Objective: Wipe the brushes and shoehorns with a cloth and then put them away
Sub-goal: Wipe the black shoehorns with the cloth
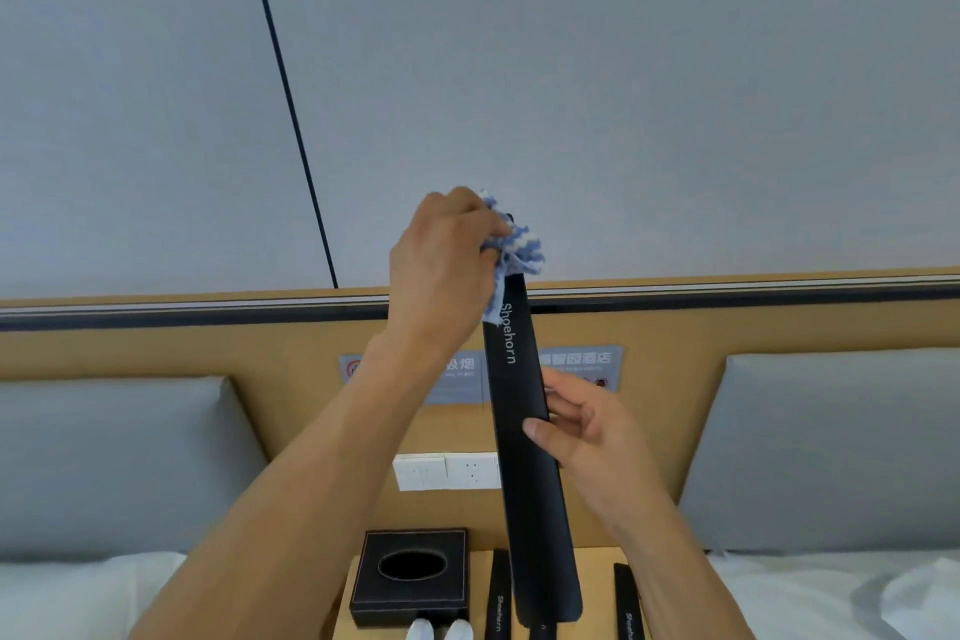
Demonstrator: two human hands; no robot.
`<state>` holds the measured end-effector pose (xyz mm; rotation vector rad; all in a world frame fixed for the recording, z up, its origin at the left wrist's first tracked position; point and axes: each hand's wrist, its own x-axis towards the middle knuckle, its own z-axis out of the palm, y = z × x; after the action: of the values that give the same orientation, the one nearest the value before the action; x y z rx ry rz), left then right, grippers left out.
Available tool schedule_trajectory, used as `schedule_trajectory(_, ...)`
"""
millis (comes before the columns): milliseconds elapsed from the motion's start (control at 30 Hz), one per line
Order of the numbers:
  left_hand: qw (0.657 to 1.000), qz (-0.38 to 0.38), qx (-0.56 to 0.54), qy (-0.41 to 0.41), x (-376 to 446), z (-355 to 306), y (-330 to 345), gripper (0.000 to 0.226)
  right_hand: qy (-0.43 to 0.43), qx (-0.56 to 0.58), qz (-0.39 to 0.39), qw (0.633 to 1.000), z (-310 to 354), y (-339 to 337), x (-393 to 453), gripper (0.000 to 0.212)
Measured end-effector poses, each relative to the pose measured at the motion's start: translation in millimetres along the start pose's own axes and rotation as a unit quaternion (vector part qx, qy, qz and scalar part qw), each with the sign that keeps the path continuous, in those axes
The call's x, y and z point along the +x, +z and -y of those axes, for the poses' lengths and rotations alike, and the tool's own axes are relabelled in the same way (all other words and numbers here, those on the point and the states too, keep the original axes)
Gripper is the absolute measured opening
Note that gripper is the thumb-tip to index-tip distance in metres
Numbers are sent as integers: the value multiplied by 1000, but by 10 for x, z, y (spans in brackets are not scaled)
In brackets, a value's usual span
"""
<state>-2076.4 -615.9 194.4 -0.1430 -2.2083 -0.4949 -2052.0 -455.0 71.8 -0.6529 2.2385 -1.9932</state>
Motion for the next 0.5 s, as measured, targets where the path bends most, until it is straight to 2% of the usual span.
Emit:
schedule_trajectory(133, 1000, -24, 0, -1, 279, -55, -112, 24, 4, -1, -37, 999, 72, 12, 79, 50)
schedule_trajectory(267, 999, -54, 4, 5, 423, -153, -177, 21, -25, -20, -67, 997, 215, -35, 187, 45)
schedule_trajectory(500, 996, -24, -7, 88, 83, -330, -28, 18, -72, -2, -144, 987, 375, -111, 344, 50)
